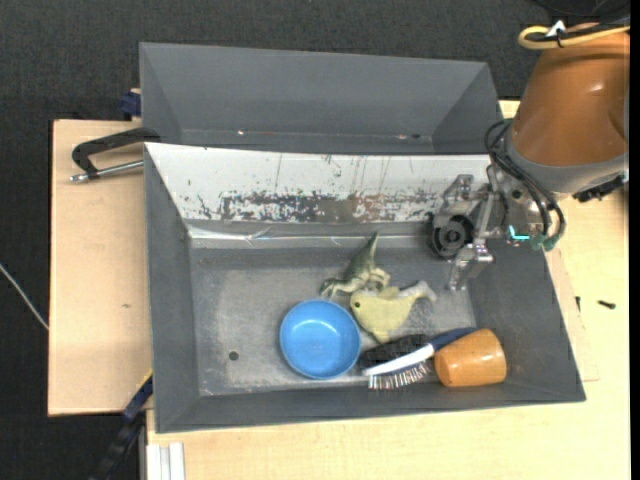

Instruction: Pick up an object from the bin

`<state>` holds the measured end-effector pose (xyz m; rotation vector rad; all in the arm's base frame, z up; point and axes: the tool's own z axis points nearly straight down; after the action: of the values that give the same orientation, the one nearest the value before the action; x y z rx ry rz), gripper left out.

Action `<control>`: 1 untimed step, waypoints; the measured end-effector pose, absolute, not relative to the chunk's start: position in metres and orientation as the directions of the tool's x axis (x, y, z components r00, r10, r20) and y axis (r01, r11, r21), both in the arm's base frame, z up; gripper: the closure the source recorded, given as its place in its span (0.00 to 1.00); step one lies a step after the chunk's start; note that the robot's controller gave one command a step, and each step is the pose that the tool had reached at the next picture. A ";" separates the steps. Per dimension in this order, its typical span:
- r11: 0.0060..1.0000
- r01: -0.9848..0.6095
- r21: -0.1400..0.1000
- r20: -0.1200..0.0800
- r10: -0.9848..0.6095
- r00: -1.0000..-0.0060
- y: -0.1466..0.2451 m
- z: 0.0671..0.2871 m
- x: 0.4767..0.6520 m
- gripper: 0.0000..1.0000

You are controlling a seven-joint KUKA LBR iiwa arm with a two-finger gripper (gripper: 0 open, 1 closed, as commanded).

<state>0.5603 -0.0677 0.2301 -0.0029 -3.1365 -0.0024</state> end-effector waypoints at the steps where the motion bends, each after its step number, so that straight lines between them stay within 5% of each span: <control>1: 0.970 -0.243 -0.006 -0.024 -0.243 -0.970 -0.012 0.100 0.541 0.00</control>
Offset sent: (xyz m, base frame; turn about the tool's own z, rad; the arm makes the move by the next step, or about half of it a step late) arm -0.0306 0.0639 -0.1601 -0.2674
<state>0.5406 -0.0120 0.0996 0.3874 -3.1424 0.0043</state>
